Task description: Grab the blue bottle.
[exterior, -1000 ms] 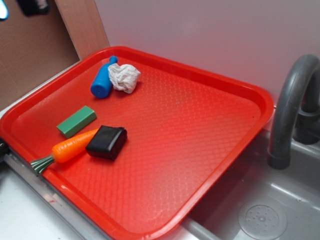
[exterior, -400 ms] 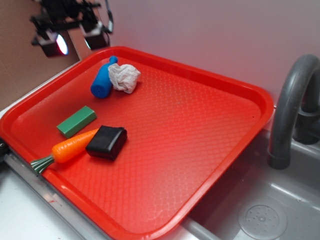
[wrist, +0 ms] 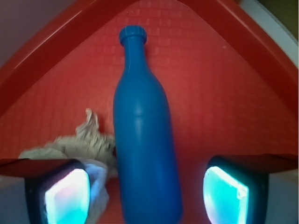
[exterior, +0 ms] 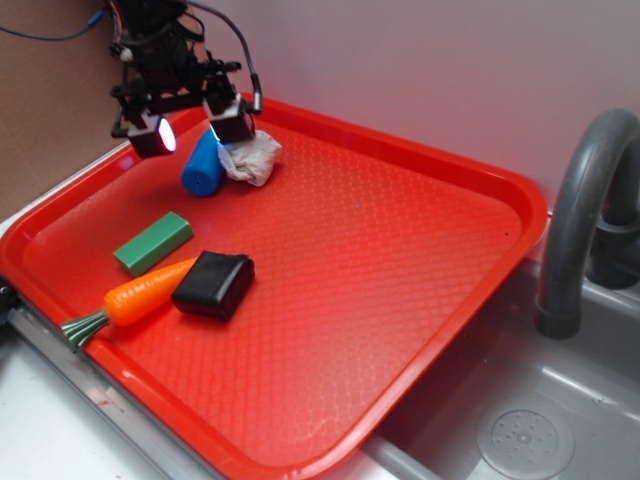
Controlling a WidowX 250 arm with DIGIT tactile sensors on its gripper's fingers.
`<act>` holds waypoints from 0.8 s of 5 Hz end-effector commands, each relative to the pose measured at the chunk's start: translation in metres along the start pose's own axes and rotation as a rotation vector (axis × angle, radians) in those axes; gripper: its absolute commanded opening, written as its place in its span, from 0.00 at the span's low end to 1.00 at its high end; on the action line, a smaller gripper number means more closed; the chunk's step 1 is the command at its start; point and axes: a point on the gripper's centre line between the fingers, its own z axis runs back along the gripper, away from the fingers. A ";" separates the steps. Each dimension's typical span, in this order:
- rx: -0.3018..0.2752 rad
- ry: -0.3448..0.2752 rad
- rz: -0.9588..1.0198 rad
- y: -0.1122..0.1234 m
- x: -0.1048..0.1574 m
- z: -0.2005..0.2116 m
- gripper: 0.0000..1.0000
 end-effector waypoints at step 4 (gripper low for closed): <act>0.133 0.048 -0.204 -0.012 -0.011 0.034 0.00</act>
